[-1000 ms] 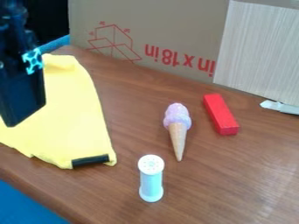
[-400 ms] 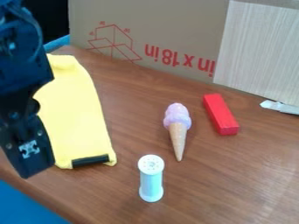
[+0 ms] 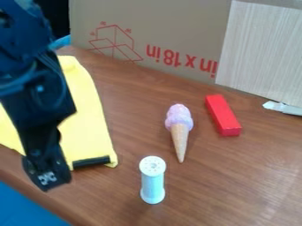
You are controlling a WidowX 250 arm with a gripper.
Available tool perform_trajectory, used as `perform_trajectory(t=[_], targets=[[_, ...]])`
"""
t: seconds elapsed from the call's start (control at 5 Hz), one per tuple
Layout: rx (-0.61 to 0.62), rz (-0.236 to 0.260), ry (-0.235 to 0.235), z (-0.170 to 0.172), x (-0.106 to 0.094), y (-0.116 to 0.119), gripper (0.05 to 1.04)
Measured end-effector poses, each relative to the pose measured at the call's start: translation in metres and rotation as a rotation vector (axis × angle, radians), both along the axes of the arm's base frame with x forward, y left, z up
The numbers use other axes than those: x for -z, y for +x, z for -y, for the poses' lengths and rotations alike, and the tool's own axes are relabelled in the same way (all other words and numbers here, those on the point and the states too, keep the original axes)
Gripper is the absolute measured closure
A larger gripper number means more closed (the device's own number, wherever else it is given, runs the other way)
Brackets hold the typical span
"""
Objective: Fold the cloth the cloth from bottom right to top left
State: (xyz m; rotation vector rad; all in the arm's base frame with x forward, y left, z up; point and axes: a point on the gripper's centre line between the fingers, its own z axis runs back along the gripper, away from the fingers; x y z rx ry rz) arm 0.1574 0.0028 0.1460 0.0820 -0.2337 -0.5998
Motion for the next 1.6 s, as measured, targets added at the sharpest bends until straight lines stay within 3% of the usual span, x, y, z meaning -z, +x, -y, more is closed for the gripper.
perform_trajectory(t=[0.2, 0.4, 0.6, 1.4, 1.6], targets=[[0.003, 0.045, 0.066, -0.009, 0.018, 0.022, 0.083], [-0.003, 0.024, 0.103, -0.015, 0.037, 0.040, 0.083], [-0.016, 0.039, 0.145, -0.023, 0.049, 0.054, 0.083], [-0.024, 0.052, 0.207, -0.037, 0.066, 0.069, 0.083], [-0.019, 0.043, 0.220, -0.036, 0.074, 0.069, 0.123]])
